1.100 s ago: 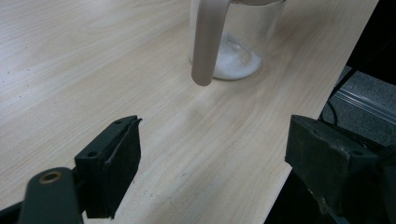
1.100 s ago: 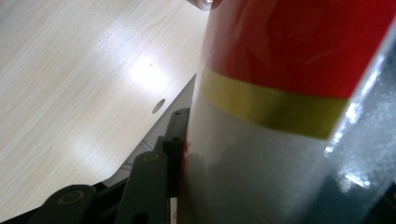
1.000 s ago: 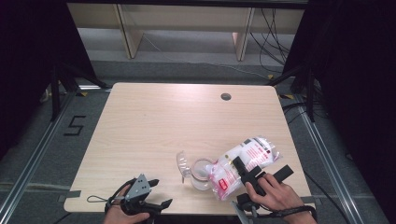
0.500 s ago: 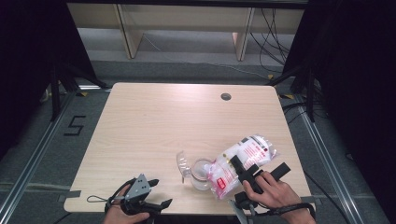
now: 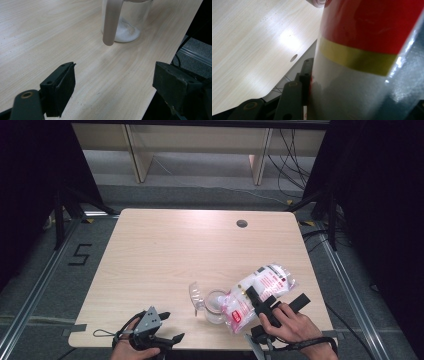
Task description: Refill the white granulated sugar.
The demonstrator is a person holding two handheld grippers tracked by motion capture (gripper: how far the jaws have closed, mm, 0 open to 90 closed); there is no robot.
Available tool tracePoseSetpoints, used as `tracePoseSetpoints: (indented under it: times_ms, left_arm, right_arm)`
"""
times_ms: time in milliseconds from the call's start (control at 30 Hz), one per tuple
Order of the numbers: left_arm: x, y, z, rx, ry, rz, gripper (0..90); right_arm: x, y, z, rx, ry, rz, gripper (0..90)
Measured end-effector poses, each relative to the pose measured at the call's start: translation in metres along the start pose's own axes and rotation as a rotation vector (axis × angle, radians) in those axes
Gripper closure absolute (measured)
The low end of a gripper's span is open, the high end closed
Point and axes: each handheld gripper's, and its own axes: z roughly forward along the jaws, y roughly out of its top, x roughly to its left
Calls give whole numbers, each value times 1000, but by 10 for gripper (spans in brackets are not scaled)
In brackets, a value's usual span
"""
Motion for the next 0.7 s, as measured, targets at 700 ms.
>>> tracePoseSetpoints:
  times_ms: [700]
  left_arm:
    - [0, 0, 0, 0, 0, 0, 179]
  right_arm:
    - [1, -3, -1, 2, 4, -2, 651]
